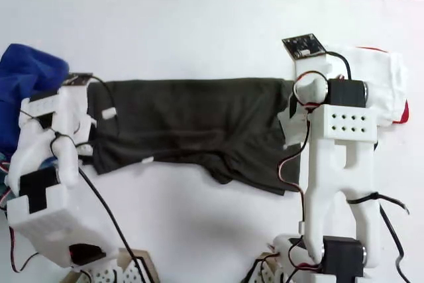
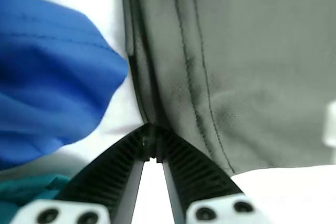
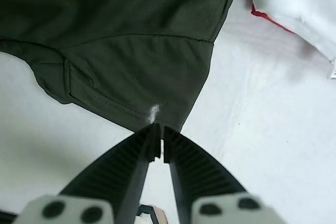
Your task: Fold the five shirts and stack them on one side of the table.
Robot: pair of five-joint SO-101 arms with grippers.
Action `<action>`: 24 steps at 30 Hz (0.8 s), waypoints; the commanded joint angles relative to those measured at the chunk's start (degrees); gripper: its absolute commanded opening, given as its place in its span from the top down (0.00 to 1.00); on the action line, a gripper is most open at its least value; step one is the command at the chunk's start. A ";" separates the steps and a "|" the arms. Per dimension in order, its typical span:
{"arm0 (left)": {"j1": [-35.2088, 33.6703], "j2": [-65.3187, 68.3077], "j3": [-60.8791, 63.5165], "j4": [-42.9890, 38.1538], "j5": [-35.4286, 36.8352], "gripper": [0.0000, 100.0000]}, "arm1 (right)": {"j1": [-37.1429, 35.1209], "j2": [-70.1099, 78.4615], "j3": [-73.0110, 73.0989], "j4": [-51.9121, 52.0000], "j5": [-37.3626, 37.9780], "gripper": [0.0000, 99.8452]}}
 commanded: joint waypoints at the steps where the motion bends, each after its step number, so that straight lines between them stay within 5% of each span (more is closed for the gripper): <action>1: -0.70 -0.62 1.01 3.25 -0.18 0.97 | 0.31 -3.03 -0.18 -0.84 0.00 0.98; 15: 1.23 -19.34 -5.58 7.30 1.41 0.97 | -0.92 -3.03 -0.18 -4.09 -0.18 0.98; 24: 7.56 -1.32 -28.79 3.52 22.42 0.97 | -4.00 -3.03 -0.26 -3.82 0.00 0.98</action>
